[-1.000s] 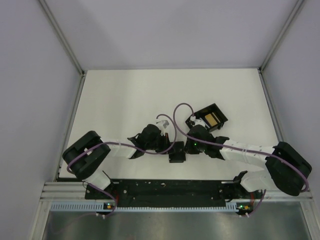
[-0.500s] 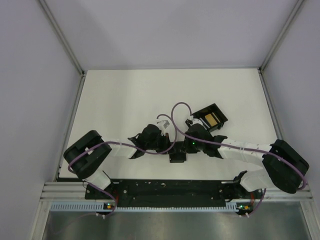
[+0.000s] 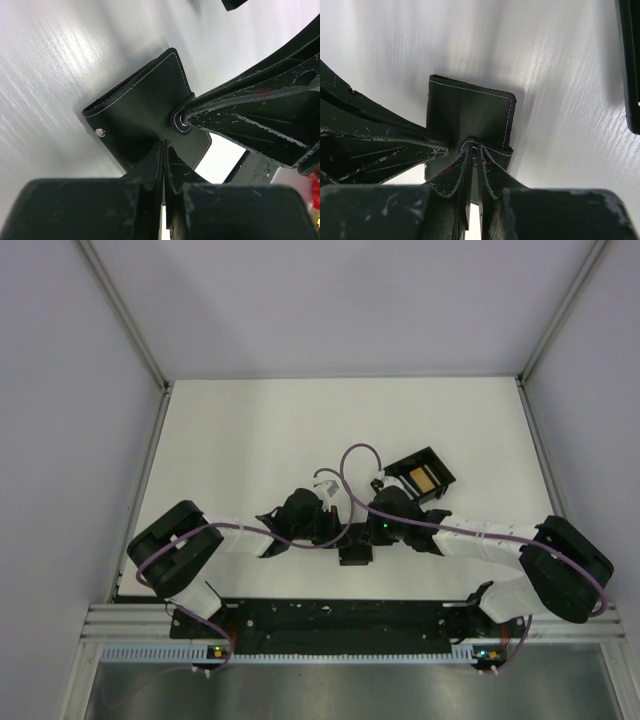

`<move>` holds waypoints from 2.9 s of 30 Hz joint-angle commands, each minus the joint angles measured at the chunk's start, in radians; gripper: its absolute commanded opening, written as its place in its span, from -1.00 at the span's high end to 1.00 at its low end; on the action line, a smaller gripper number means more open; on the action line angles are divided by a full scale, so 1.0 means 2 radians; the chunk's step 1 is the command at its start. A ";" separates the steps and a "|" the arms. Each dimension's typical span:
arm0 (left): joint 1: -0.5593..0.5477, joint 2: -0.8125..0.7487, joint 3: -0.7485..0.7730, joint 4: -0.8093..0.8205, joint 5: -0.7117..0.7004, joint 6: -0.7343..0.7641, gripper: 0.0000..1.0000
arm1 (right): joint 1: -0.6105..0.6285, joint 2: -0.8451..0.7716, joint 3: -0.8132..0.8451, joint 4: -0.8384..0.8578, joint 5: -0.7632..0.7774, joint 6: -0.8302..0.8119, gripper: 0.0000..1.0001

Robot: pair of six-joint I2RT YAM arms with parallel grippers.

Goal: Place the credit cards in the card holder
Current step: Close the card holder at the center of the board.

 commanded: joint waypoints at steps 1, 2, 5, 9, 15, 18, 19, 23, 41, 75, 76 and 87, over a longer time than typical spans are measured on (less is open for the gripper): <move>-0.002 0.014 0.001 -0.009 -0.004 0.010 1.00 | -0.002 0.009 0.008 0.021 -0.012 0.002 0.86; -0.002 0.014 0.001 -0.009 -0.004 0.010 1.00 | -0.003 0.009 0.005 0.022 -0.013 0.004 0.87; -0.002 0.014 0.001 -0.010 -0.004 0.010 1.00 | 0.000 0.007 -0.004 0.029 -0.014 0.008 0.98; -0.003 0.014 0.001 -0.010 -0.004 0.008 1.00 | 0.007 0.002 -0.014 0.030 -0.011 0.014 1.00; -0.002 0.014 0.001 -0.009 -0.006 0.007 1.00 | 0.026 -0.008 -0.017 0.018 0.017 0.014 1.00; -0.002 0.013 0.001 -0.010 -0.006 0.004 1.00 | 0.044 -0.008 -0.017 0.008 0.041 0.013 1.00; -0.002 0.013 0.002 -0.010 -0.007 0.004 1.00 | 0.050 -0.008 -0.019 0.008 0.047 0.013 1.00; -0.002 0.013 0.001 -0.011 -0.007 0.004 1.00 | 0.067 -0.007 -0.026 0.007 0.081 0.015 1.00; -0.002 0.013 0.001 -0.012 -0.013 -0.004 1.00 | 0.146 -0.009 -0.068 0.007 0.215 0.078 1.00; -0.002 0.007 -0.007 -0.002 -0.013 -0.013 1.00 | 0.157 -0.082 0.011 -0.110 0.236 0.111 1.00; -0.002 0.004 -0.008 -0.002 -0.014 -0.013 1.00 | 0.158 -0.090 0.002 -0.108 0.226 0.123 1.00; -0.003 -0.014 0.008 -0.026 -0.009 0.008 0.77 | 0.123 -0.164 -0.124 -0.053 0.128 0.220 0.33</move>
